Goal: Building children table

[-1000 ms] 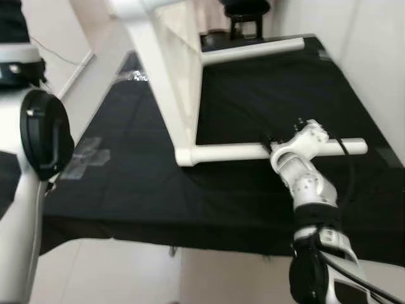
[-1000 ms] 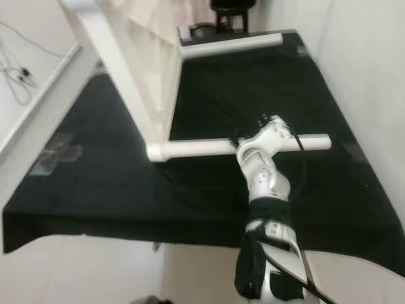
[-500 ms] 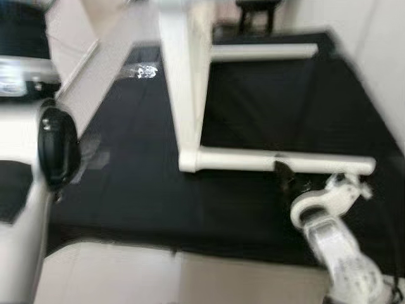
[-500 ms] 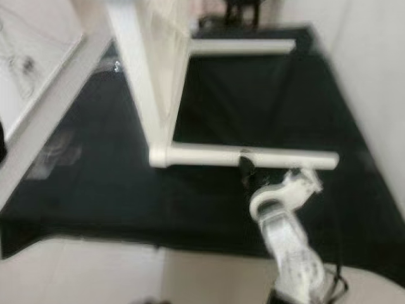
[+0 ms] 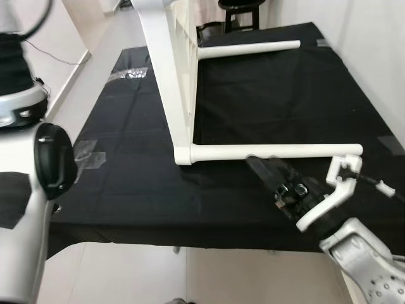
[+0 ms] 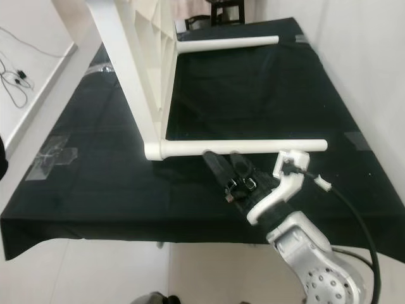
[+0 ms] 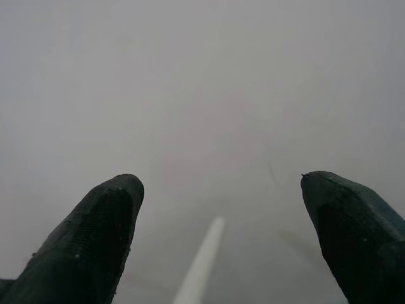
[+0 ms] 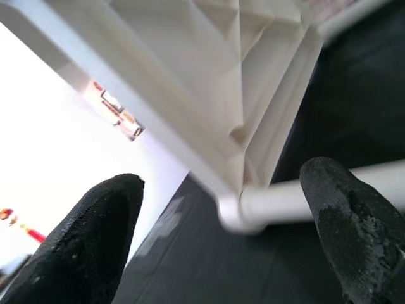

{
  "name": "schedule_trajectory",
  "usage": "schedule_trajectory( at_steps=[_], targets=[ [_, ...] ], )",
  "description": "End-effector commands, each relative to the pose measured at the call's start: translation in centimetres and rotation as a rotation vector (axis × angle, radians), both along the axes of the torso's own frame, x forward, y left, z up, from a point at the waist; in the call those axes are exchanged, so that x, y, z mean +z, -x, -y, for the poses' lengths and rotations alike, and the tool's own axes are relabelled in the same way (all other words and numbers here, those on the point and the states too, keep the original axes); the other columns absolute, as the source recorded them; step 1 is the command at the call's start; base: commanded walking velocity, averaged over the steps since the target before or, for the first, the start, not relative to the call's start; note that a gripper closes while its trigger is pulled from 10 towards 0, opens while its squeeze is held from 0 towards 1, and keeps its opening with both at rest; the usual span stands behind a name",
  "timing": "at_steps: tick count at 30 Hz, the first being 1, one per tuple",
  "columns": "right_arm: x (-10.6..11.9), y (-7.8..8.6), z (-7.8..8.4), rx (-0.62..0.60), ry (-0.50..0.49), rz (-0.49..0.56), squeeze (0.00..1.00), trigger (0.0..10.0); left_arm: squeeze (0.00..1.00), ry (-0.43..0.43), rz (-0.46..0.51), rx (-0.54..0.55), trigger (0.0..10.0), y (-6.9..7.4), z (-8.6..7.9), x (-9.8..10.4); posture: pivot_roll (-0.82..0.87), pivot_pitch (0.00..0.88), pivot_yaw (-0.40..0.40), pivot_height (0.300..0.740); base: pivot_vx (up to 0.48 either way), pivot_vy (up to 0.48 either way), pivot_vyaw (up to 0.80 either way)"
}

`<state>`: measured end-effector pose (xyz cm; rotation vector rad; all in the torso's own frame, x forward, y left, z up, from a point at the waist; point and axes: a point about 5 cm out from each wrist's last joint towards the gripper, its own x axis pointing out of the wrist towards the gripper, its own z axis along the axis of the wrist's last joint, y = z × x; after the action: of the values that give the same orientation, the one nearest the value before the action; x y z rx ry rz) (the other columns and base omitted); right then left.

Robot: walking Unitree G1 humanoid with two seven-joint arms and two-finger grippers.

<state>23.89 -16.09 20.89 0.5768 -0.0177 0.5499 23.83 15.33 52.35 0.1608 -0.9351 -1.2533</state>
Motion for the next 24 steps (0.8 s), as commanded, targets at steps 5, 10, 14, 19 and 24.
schedule_trajectory(
  at_steps=[5, 10, 14, 19, 24],
  targets=[
    [1.5, -5.0, 1.1, -0.234, 0.188, 0.101, 0.0, 10.0, 0.0, -0.162, -0.264, -0.129, 10.0, 0.7, -2.4, -7.6, 0.06, 0.134, 0.101, 0.74, 0.0, 0.0, 0.0],
    [1.6, -7.5, 2.3, -0.396, 0.289, 0.087, 0.0, 10.0, 0.0, -0.069, -0.566, -0.107, 10.0, -0.4, -3.5, -15.2, 0.07, 0.13, 0.088, 0.74, 0.0, 0.0, 0.0],
    [2.2, -8.5, 3.0, -0.424, 0.374, 0.112, 0.0, 10.0, 0.0, -0.014, -0.723, -0.076, 10.0, -0.3, -3.6, -20.4, 0.07, 0.129, 0.077, 0.74, 0.0, 0.0, 0.0],
    [2.9, -9.0, 4.0, -0.463, 0.523, 0.173, 0.0, 10.0, 0.0, 0.042, -0.825, -0.046, 10.0, 0.1, -3.6, -23.2, 0.06, 0.13, 0.073, 0.74, 0.0, 0.0, 0.0],
    [3.7, -9.1, 5.0, -0.491, 0.57, 0.223, 0.0, 10.0, 0.0, 0.109, -0.905, 0.014, 10.0, -0.2, -3.6, -25.1, 0.06, 0.131, 0.071, 0.74, 0.0, 0.0, 0.0]
  ],
)
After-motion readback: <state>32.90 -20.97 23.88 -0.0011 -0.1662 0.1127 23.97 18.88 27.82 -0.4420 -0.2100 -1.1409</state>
